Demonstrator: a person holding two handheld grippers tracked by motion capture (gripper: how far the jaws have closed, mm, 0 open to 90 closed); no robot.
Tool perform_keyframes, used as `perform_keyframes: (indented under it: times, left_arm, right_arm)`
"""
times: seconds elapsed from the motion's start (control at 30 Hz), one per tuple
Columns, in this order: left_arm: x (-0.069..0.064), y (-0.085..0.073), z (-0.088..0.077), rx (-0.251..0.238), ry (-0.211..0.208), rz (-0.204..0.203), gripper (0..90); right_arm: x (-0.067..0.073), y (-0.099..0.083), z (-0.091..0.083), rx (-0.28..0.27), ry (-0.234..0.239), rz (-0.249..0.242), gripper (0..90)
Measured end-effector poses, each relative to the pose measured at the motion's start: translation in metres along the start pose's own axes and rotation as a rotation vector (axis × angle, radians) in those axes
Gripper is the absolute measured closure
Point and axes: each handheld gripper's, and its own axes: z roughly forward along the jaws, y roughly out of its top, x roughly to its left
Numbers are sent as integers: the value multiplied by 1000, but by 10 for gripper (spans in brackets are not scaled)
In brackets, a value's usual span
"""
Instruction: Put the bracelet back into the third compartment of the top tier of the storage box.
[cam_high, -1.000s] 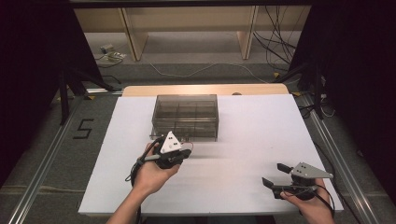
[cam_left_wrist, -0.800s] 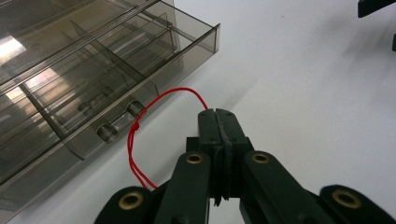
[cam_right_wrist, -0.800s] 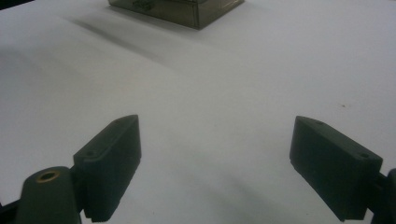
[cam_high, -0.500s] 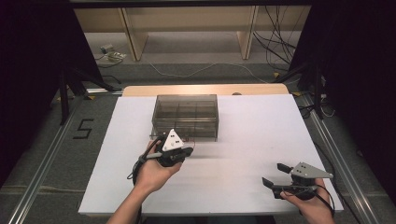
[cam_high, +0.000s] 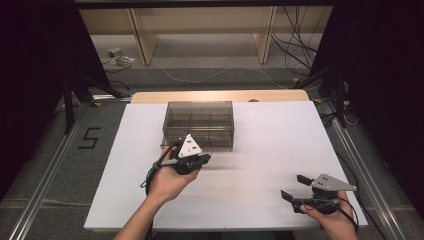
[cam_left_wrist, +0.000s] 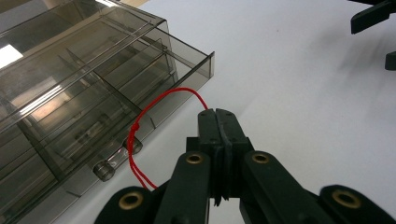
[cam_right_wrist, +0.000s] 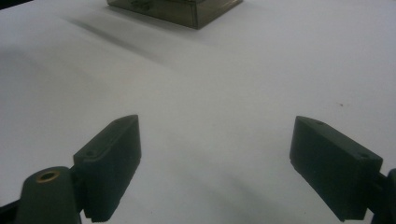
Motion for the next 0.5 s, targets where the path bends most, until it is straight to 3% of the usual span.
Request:
perform_keyframes:
  times: [0.5]
  left_arm:
    - [3,10,4,2,-5,17,898]
  right_arm:
    - [0,0,1,2,-1,5,169]
